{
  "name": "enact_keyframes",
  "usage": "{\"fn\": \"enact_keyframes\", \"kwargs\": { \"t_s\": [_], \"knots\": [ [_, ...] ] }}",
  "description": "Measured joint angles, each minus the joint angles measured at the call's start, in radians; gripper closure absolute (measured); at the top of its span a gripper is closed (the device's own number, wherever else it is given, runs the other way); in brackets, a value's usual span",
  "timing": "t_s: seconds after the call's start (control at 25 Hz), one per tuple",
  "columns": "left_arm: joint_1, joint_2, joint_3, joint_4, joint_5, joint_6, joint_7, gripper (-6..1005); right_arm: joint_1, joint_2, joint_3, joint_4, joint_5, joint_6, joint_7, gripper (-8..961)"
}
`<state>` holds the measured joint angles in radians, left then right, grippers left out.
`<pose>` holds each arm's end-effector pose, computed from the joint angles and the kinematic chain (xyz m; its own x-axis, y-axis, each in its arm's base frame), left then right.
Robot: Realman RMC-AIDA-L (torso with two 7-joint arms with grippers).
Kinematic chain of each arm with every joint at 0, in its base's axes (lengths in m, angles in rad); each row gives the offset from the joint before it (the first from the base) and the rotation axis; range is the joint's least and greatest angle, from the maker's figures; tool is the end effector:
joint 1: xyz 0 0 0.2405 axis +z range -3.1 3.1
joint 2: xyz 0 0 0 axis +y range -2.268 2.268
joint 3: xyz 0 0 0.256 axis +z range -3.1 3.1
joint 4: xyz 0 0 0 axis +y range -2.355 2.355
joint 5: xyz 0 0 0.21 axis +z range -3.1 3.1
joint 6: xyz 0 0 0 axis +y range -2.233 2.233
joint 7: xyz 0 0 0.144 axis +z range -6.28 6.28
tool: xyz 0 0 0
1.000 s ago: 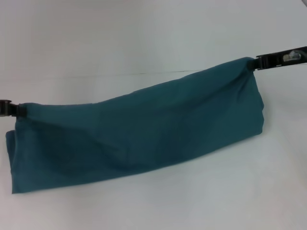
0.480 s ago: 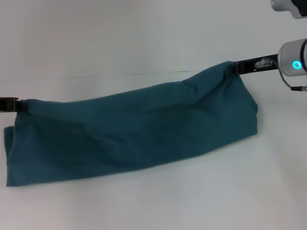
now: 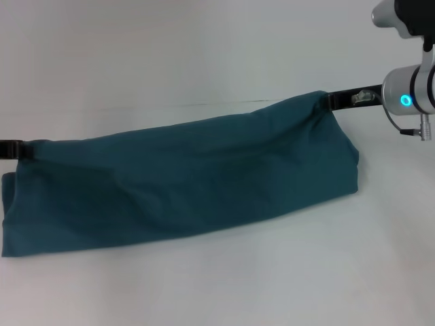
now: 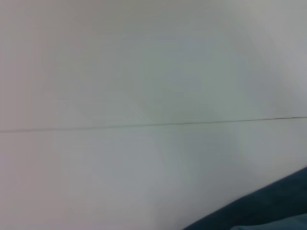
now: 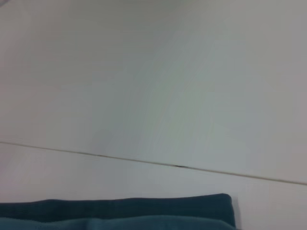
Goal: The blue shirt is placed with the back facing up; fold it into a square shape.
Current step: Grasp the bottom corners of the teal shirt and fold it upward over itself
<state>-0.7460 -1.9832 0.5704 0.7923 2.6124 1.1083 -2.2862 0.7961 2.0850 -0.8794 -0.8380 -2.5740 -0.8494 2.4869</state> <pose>-0.2937 0.4321 0.0871 0.4966 0.7530 0.4318 0.8224 -0.2490 -0.5115 0.2247 0.4651 0.0339 0.5895 -0.6632 -0.4611 -0.7705 -0.2903 -0.5675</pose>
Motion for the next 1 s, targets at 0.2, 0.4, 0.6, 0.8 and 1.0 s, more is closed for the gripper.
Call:
{"fn": "enact_keyframes", "kwargs": {
  "t_s": [0.2, 0.4, 0.6, 0.8, 1.0],
  "knots": [
    [0.000, -0.015, 0.032, -0.006, 0.000, -0.064, 0.002, 943, 0.005, 0.000, -0.012, 0.034, 0.001, 0.049, -0.005, 900],
    [0.000, -0.023, 0.035, -0.030, 0.000, -0.141, 0.006, 943, -0.001, 0.002, -0.047, 0.058, 0.008, 0.123, -0.007, 900],
    [0.003, -0.031, 0.034, -0.057, 0.001, -0.217, 0.024, 943, 0.001, 0.006, -0.075, 0.095, 0.012, 0.185, -0.007, 898],
    [0.009, -0.046, 0.034, -0.059, 0.001, -0.278, 0.042, 943, 0.005, 0.007, -0.106, 0.125, 0.028, 0.236, -0.008, 895],
    [0.006, -0.052, 0.053, -0.080, 0.000, -0.330, 0.057, 943, 0.000, 0.007, -0.140, 0.126, 0.067, 0.260, -0.008, 893]
  ]
}}
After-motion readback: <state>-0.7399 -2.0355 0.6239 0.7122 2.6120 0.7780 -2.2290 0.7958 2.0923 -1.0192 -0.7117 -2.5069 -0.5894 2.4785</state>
